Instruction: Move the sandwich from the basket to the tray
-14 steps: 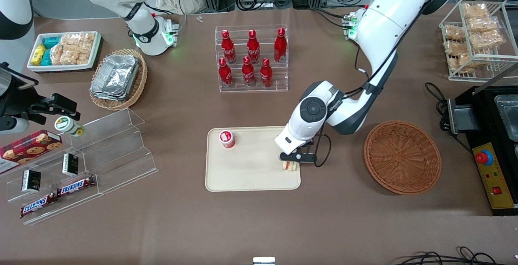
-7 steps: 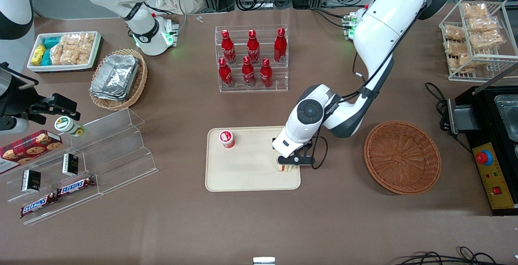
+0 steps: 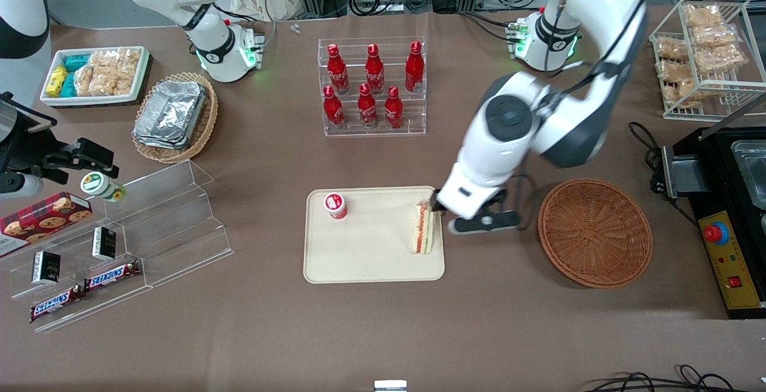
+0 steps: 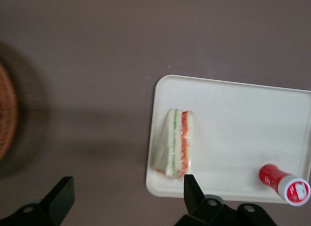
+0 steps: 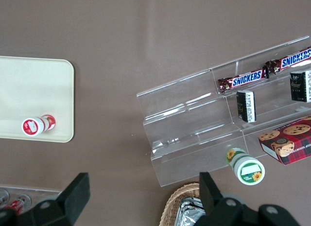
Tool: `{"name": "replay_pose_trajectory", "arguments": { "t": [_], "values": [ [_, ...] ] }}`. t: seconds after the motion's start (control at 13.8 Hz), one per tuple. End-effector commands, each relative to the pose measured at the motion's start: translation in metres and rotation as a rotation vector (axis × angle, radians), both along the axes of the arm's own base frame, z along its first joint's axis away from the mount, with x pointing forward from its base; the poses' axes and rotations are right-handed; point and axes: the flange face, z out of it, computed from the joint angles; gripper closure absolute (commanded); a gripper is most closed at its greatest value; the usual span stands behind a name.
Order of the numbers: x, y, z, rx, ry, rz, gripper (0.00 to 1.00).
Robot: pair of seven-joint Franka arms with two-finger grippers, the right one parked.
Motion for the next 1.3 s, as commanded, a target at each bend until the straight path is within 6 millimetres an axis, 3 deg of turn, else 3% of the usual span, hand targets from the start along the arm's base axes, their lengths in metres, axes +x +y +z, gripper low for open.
{"name": "replay_pose_trajectory", "arguments": {
  "t": [0.0,0.14,0.29,0.43,0.51,0.65,0.72,0.87,1.23],
  "values": [
    [-0.005,0.049,0.038,-0.024,0.041,-0.024,0.0],
    [-0.004,0.079,0.067,-0.061,0.048,-0.024,0.0],
    [-0.02,0.113,0.097,-0.018,0.101,-0.062,0.0],
    [-0.033,0.165,0.132,0.016,0.123,-0.103,0.0],
    [-0.031,0.203,0.144,0.008,0.133,-0.086,0.0],
    [-0.041,0.247,0.162,0.006,0.155,-0.102,0.0],
    [-0.048,0.258,0.17,0.007,0.159,-0.097,0.0],
    [-0.059,0.262,0.17,0.02,0.179,-0.091,0.0],
    [-0.055,0.262,0.177,0.025,0.166,-0.081,0.0]
  ]
}}
